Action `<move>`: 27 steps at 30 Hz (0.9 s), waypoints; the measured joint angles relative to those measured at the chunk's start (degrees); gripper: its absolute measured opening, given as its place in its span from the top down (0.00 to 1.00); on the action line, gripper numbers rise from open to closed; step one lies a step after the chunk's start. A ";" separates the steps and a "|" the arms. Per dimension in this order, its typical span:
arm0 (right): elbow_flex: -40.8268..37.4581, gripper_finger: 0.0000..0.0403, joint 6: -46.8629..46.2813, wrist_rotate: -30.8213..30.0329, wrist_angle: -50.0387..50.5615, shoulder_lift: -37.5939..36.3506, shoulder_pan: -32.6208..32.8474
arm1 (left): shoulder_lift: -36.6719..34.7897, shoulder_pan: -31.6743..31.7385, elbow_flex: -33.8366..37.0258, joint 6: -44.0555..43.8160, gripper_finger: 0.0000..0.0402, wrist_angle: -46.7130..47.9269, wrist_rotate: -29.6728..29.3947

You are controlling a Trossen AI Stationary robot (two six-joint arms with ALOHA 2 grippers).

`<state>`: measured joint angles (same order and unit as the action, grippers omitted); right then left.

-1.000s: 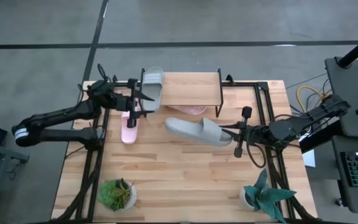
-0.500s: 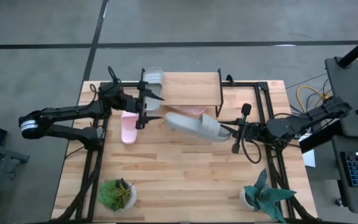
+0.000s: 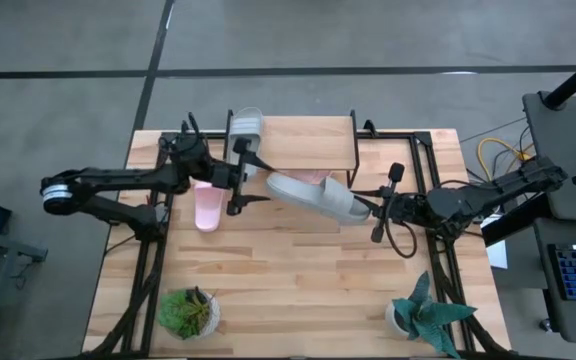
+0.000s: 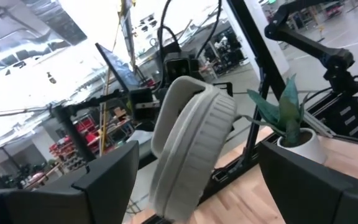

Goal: Pick and place slides into the shelf
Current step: Put the gray slipper on the shelf

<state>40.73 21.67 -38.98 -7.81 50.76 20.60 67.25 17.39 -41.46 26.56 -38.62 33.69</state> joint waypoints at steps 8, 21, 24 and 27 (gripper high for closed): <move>0.00 0.98 -0.17 0.15 0.10 0.00 -0.26 | 3.78 -0.58 -2.58 2.57 0.28 0.05 -0.07; 0.00 0.98 -0.92 -0.26 0.37 0.00 -0.31 | 8.26 -0.57 -6.09 5.58 0.68 0.12 -2.00; 0.00 0.98 -0.98 -0.53 0.58 0.00 -0.31 | 8.18 -0.63 -6.04 5.99 0.82 0.12 -1.44; 0.00 0.98 -0.70 -0.61 0.52 0.02 -0.33 | 7.64 -0.64 -5.98 6.68 0.92 0.26 -1.74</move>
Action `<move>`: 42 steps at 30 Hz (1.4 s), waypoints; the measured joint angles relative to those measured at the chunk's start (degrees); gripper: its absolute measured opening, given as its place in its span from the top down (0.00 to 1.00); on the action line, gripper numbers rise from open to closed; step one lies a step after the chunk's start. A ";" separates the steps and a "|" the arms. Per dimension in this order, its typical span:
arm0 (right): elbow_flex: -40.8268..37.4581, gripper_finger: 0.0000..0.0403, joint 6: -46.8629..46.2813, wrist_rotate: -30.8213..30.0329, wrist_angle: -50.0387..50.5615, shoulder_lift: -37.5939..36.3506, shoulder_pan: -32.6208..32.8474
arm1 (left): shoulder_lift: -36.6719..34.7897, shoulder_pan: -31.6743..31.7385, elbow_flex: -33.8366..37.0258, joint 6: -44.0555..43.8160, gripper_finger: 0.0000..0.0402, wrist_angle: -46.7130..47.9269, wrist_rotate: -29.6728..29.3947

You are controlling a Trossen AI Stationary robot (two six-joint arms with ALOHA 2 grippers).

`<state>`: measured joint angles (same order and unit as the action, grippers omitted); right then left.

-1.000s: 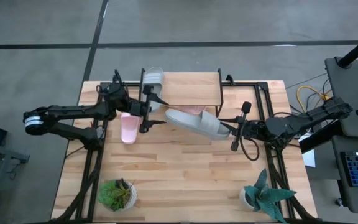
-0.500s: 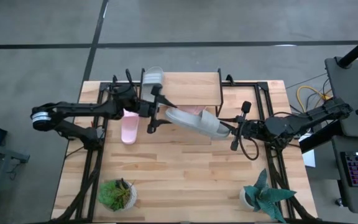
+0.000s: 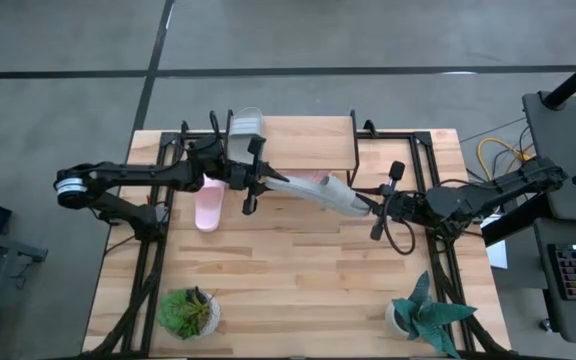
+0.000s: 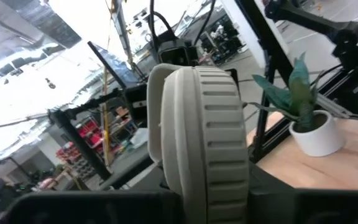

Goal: Pick and place slides into the shelf
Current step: Put the gray slipper on the shelf

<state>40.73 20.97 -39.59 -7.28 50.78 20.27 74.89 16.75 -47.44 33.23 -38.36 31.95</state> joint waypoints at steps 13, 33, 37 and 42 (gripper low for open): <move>1.13 0.90 4.09 -6.89 -1.01 -0.13 0.07 | -4.40 0.15 0.28 3.75 0.92 7.11 -5.23; 13.42 0.55 2.61 -17.46 5.75 1.34 -1.08 | -9.70 -1.31 1.59 15.62 0.92 22.37 -45.34; 20.92 0.55 -5.15 -17.38 19.65 3.97 -2.85 | -4.46 -3.43 -0.62 21.58 0.92 22.27 -56.18; 31.35 0.55 -14.75 -15.92 38.73 9.70 -6.84 | 1.65 -6.37 -4.67 27.17 0.92 21.92 -64.82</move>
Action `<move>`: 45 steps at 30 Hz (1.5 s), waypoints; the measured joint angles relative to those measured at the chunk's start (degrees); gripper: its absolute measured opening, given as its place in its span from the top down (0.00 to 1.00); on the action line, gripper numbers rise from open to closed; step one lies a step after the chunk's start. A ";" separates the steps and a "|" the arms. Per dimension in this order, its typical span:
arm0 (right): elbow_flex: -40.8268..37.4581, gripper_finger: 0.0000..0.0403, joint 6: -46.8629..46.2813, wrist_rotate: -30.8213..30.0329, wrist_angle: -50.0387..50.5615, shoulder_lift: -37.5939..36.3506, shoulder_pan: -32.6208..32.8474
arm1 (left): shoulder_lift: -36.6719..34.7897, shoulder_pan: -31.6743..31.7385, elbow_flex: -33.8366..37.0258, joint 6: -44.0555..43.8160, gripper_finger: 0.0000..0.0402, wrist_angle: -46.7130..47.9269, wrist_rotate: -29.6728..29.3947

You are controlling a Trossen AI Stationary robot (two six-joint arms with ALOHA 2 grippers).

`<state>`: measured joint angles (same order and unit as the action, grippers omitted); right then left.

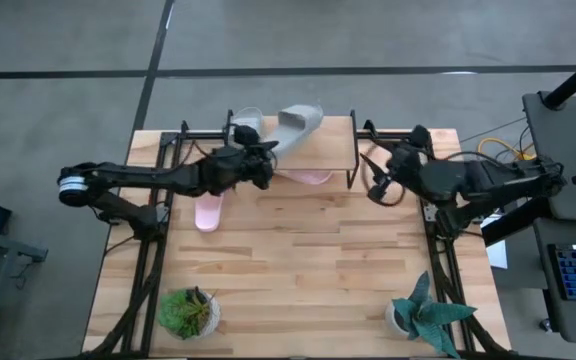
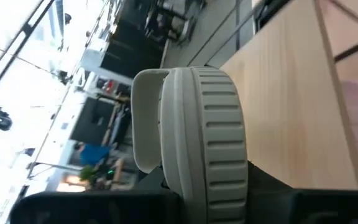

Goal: Pick and place slides into the shelf
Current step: Put the gray slipper on the shelf

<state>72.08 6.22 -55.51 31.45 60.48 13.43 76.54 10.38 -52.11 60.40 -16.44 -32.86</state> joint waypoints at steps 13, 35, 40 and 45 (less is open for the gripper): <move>19.56 0.55 3.58 23.99 13.40 14.88 -16.08 | 10.63 -4.70 -7.04 16.86 0.93 -8.62 -12.27; 19.93 0.58 32.85 13.42 3.48 30.05 -23.19 | 15.25 -4.99 -8.75 27.47 0.93 -13.25 -18.36; 19.93 0.59 32.89 13.53 2.60 30.13 -25.34 | 15.25 -5.71 -8.98 27.71 0.93 -13.28 -18.31; 19.93 0.59 32.89 13.92 1.93 30.43 -26.46 | 15.25 -6.68 -9.15 31.99 0.93 -15.93 -18.19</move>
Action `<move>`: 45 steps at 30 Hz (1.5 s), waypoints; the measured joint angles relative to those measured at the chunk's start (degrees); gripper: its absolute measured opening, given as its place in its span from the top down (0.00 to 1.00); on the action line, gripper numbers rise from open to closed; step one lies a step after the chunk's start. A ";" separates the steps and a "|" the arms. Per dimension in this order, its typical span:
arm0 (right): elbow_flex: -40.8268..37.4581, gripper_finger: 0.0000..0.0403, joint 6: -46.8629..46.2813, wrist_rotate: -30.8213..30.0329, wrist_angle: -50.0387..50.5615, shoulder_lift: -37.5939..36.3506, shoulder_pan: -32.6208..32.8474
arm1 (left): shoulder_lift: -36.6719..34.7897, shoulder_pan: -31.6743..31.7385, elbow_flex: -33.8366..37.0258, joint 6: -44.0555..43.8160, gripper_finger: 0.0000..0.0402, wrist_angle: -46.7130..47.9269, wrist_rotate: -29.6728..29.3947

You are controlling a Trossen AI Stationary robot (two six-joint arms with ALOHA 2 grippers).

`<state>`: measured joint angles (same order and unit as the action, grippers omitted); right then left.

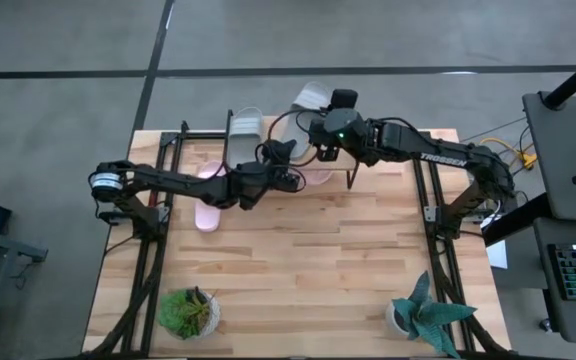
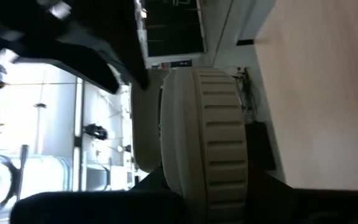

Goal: Pick and place slides into the shelf
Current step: Put the gray slipper on the shelf

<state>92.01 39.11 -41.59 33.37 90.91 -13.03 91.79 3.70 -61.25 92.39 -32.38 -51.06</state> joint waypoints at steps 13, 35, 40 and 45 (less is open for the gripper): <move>0.00 0.61 2.50 1.52 -3.85 0.05 -1.29 | 0.00 -1.61 -0.02 4.05 0.93 -3.47 0.39; -0.05 0.97 5.84 1.23 -5.95 0.10 -2.48 | 0.00 -2.55 0.18 -1.27 0.92 -4.97 0.37; -0.11 0.98 8.10 0.94 -8.27 0.12 -2.71 | -0.06 -2.27 0.53 -5.92 0.76 -4.91 1.13; -0.11 0.98 8.31 2.67 -8.71 0.12 -4.13 | -2.53 -1.91 3.54 -12.43 0.62 -4.35 -0.10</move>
<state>91.90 47.42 -38.92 24.66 91.02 -17.16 89.26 1.79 -57.72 79.96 -36.73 -51.16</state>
